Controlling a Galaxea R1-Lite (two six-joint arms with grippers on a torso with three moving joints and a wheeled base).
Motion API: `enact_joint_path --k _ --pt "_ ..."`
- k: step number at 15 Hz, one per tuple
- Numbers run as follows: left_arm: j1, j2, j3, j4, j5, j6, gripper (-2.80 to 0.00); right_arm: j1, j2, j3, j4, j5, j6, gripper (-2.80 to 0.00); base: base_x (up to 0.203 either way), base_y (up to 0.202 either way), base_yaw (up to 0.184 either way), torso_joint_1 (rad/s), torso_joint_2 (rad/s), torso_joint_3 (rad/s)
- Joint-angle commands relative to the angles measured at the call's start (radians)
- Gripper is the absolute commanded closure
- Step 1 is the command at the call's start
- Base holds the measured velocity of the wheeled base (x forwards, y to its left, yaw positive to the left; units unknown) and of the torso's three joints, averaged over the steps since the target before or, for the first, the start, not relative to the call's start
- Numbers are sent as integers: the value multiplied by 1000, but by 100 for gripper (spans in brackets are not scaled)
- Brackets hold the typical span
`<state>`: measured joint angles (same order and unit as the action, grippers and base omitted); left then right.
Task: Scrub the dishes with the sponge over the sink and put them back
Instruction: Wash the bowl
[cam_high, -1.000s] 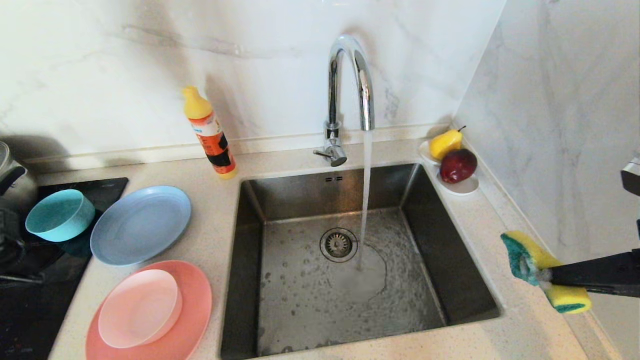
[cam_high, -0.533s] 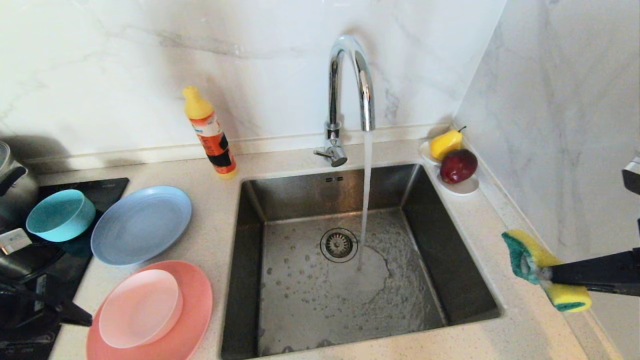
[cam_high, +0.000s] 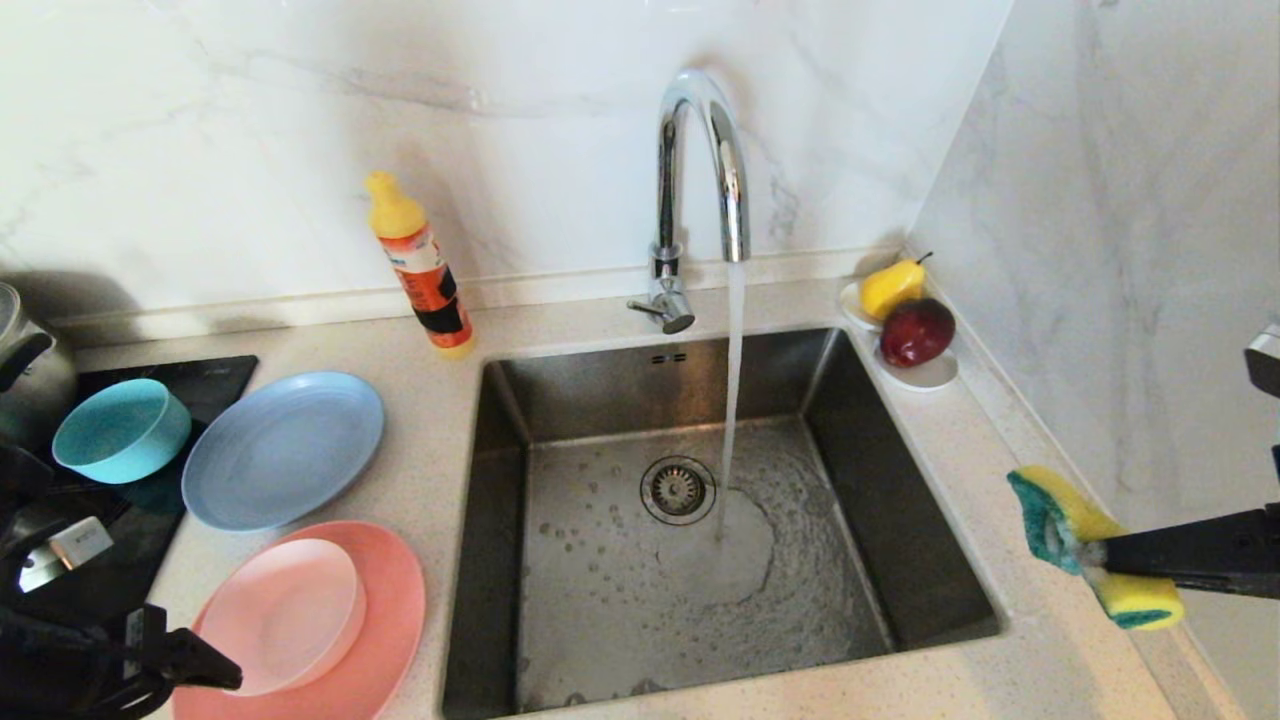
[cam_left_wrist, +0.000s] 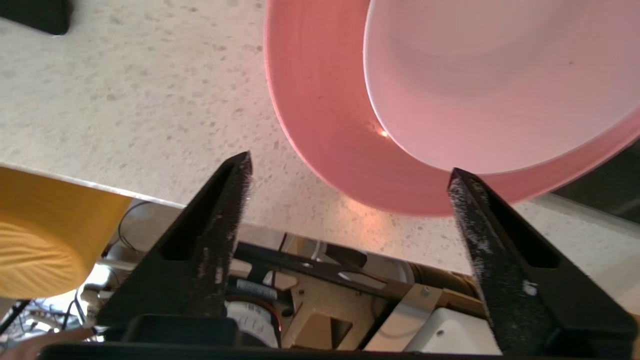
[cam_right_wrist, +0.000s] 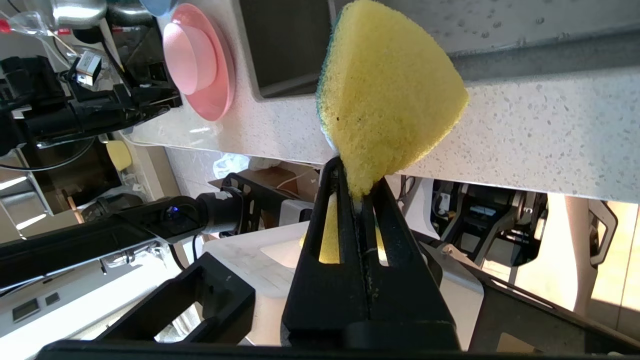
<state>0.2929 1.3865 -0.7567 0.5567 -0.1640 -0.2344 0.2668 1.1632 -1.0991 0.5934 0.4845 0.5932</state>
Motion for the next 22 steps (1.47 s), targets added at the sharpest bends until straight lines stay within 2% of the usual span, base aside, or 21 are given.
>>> enact_joint_path --k 1,4,8,10,11,13,16,19,22 --pt "-15 14 27 -24 -2 -11 -280 0 -2 16 0 3 4 0 0 0 0 0 0 0" --pt "-15 28 30 -45 -9 -38 -280 0 -9 12 0 3 4 0 0 0 0 0 0 0" --pt "-17 35 107 -252 -12 -109 -280 0 -22 7 3 5 5 0 0 0 0 0 0 0" --pt "-21 54 120 -289 -15 -122 -280 0 -27 4 4 5 5 0 0 0 0 0 0 0" --pt "-23 54 120 -305 -25 -143 -280 0 -28 4 5 5 5 0 0 0 0 0 0 0" --pt "-23 50 127 -358 -90 -166 -280 0 -31 4 5 5 5 0 0 0 0 0 0 0" --pt "-28 55 134 -373 -121 -184 -280 0 -32 8 5 4 5 0 0 0 0 0 0 0" --pt "-29 58 138 -380 -123 -184 -280 0 -33 7 5 3 4 0 0 0 0 0 0 0" --pt "-28 80 154 -451 -112 -184 -280 0 -32 5 5 5 4 0 0 0 0 0 0 0"
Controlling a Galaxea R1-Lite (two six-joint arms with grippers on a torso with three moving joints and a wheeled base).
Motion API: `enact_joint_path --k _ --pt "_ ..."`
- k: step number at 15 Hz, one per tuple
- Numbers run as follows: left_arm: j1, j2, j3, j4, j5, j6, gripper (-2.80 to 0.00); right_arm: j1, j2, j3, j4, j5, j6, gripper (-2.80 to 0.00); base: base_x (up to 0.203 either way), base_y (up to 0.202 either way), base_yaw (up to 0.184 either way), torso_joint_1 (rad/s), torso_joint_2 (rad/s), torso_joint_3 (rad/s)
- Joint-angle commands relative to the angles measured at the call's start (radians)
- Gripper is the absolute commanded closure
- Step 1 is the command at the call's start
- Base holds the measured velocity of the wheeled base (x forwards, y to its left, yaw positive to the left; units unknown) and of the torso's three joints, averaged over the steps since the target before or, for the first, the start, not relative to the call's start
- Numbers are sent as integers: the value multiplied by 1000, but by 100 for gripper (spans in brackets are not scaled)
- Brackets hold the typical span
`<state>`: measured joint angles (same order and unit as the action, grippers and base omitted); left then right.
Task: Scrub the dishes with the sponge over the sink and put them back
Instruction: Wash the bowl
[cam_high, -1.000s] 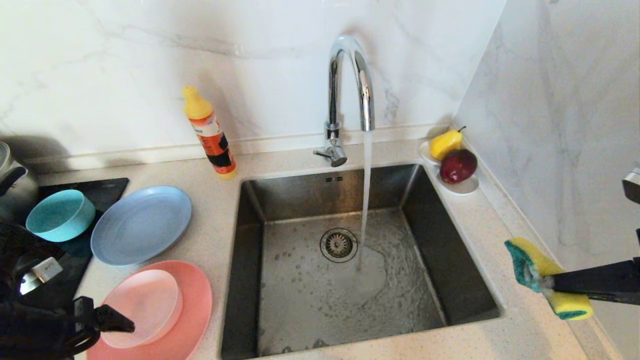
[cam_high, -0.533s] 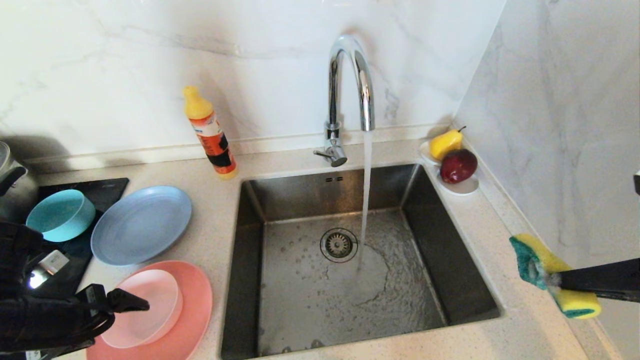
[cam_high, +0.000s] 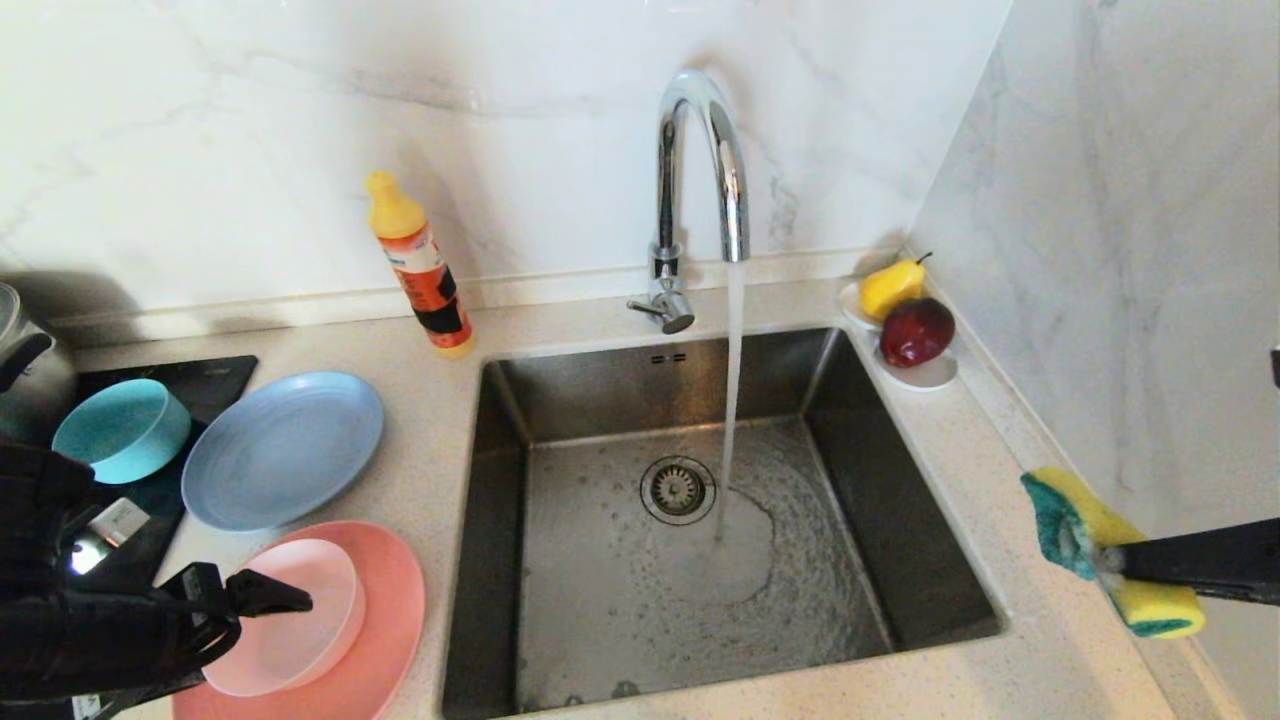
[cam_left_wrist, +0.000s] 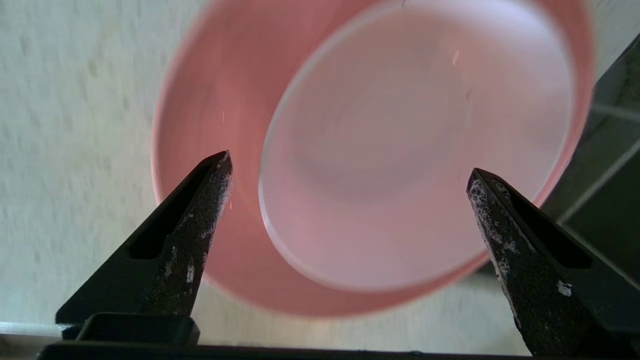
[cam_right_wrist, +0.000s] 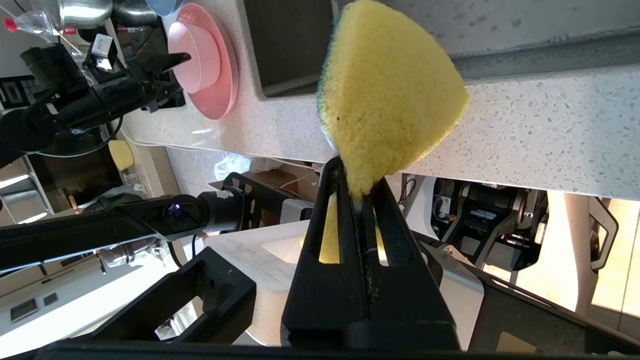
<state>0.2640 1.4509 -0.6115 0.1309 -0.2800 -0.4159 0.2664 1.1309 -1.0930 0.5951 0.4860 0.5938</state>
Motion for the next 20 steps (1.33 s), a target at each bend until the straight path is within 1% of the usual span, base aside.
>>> enact_joint_path --k 1,5,10,13,15,17,20 --pt "1 21 18 -54 8 -2 -280 1 1 -3 3 3 3 0 0 0 0 0 0 0" --pt "1 53 49 -152 20 -1 -280 2 -3 -30 16 5 6 0 0 0 0 0 0 0" --pt "6 69 42 -179 125 5 -280 2 -6 -27 23 6 4 0 0 0 0 0 0 0" --pt "8 68 47 -226 192 11 -280 2 -12 -28 25 6 6 0 0 0 0 0 0 0" --pt "18 68 42 -229 230 27 -280 2 -17 -17 25 5 6 0 0 0 0 0 0 0" --pt "35 73 34 -231 265 58 -280 2 -21 -11 25 5 4 0 0 0 0 0 0 0" --pt "70 81 22 -231 281 77 -280 2 -22 -18 25 5 4 0 0 0 0 0 0 0"
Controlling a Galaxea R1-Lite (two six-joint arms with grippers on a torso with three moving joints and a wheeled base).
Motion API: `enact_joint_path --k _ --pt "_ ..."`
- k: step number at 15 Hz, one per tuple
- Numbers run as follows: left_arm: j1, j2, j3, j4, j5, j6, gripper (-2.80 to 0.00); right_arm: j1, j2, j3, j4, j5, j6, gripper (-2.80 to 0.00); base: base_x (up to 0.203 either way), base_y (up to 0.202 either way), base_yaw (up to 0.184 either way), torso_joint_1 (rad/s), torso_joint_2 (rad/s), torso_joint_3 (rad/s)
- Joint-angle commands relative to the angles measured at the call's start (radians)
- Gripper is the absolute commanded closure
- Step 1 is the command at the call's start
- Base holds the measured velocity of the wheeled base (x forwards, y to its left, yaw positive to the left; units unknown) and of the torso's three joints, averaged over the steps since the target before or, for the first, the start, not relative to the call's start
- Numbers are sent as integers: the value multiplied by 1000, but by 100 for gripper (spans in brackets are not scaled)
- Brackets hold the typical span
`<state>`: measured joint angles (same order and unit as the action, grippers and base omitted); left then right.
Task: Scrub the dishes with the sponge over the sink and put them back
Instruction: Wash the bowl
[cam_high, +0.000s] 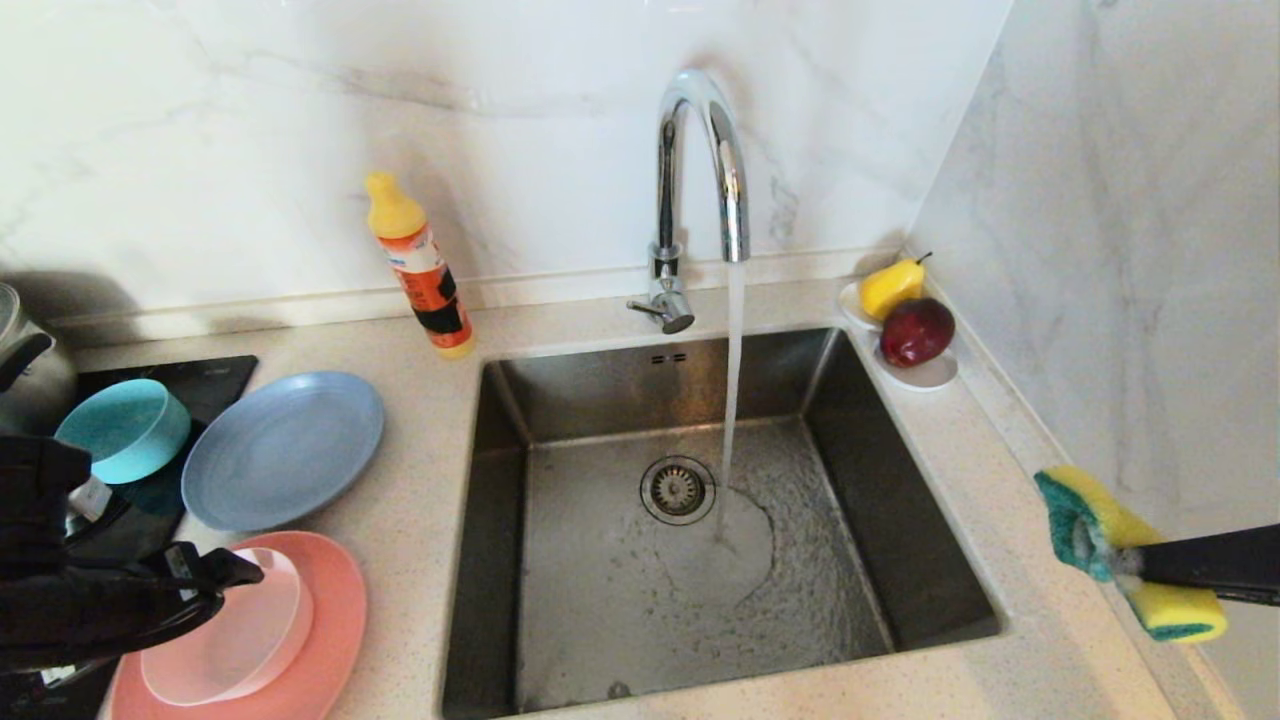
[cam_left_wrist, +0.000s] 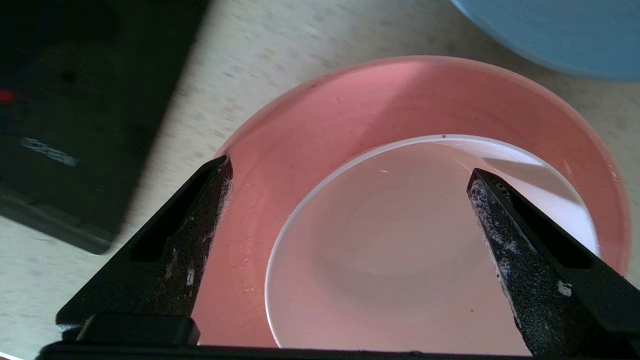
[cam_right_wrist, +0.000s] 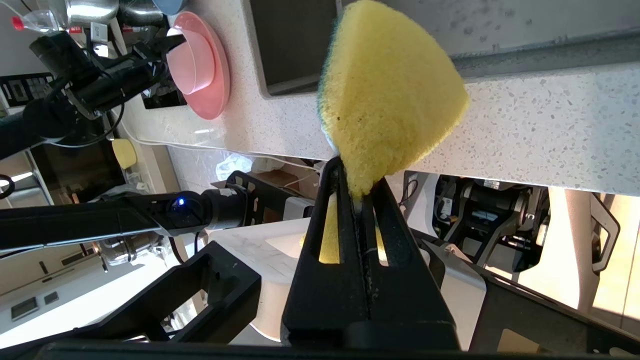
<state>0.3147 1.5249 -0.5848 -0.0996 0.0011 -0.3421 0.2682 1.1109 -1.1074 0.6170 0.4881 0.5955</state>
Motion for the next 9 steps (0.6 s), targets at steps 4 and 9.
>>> enact_joint_path --k 4,9 --pt "65 40 -2 -19 -6 13 -280 0 1 -3 1 6 7 0 0 0 0 0 0 0" --pt "84 29 -25 -8 -28 6 -280 0 1 2 3 7 7 0 0 0 0 0 0 0"
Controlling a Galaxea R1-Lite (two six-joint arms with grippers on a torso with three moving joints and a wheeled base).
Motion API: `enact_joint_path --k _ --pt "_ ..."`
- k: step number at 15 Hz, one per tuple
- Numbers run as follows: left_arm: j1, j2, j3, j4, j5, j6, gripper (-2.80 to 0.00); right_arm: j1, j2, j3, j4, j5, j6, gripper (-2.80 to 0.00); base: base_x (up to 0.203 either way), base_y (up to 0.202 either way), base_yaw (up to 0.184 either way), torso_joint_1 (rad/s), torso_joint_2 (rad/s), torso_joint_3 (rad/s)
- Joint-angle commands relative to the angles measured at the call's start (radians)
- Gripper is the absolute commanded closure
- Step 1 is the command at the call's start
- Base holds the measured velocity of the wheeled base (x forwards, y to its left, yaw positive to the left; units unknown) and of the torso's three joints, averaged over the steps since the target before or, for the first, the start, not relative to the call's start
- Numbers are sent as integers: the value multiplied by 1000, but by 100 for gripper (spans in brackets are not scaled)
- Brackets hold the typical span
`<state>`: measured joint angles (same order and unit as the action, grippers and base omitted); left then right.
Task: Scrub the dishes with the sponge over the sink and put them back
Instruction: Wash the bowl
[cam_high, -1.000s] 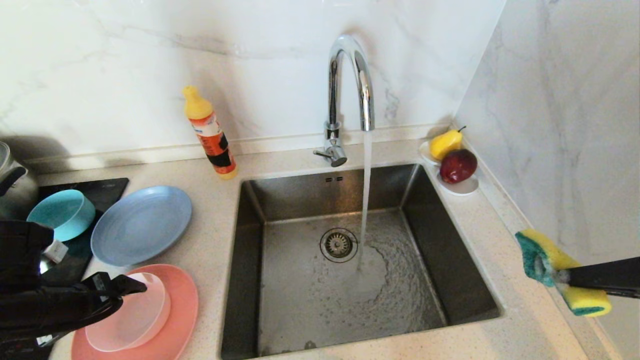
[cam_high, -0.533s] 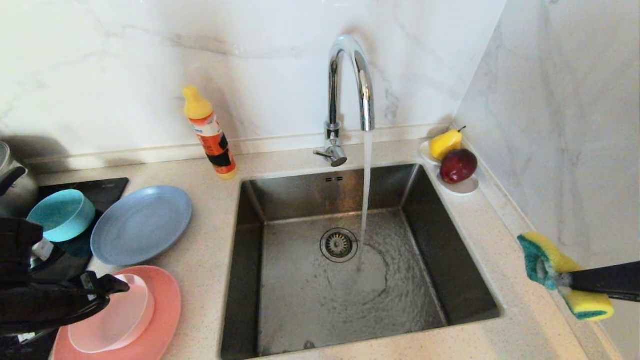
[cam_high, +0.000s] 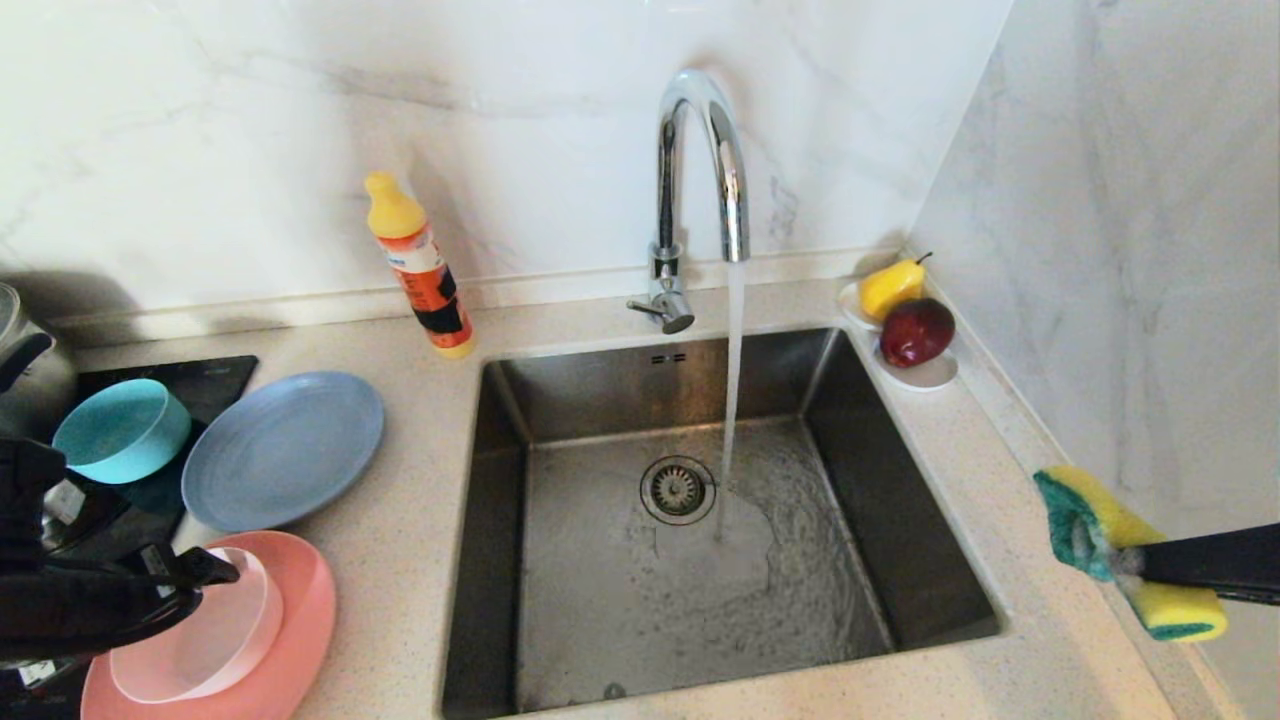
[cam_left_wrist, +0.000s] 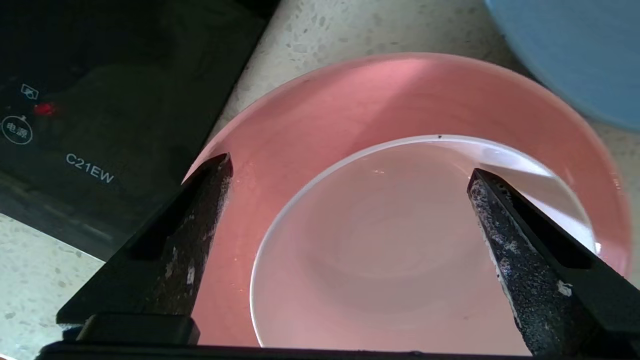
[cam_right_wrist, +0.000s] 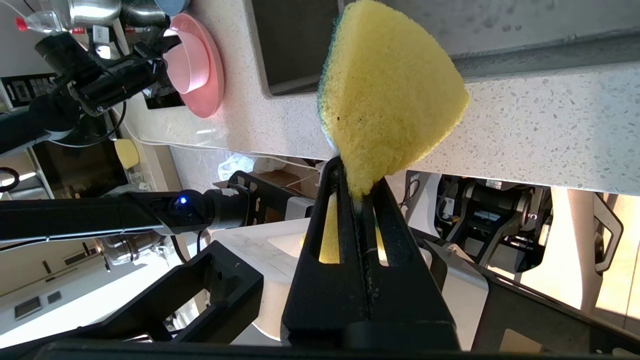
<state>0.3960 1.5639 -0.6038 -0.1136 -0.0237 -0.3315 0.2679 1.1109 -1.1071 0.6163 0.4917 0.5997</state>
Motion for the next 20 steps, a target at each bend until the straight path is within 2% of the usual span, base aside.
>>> enact_joint_path --k 1,5,11,12,16,20 --pt "2 -27 -6 12 -6 -7 -280 1 4 3 3 4 3 0 0 0 0 0 0 0" --pt "1 -51 -19 112 -36 -9 -280 1 3 20 -3 4 3 0 0 0 0 0 0 0" --pt "3 17 -37 127 -38 -37 -280 1 4 27 -6 4 2 0 0 0 0 0 0 0" --pt "3 24 -37 129 -39 -39 0 1 4 27 -6 4 2 0 0 0 0 0 0 0" --pt "7 77 -39 128 -56 -63 0 1 15 18 -7 4 2 0 0 0 0 0 0 0" --pt "78 79 -95 181 -56 -56 0 1 31 20 -9 4 1 0 0 0 0 0 0 0"
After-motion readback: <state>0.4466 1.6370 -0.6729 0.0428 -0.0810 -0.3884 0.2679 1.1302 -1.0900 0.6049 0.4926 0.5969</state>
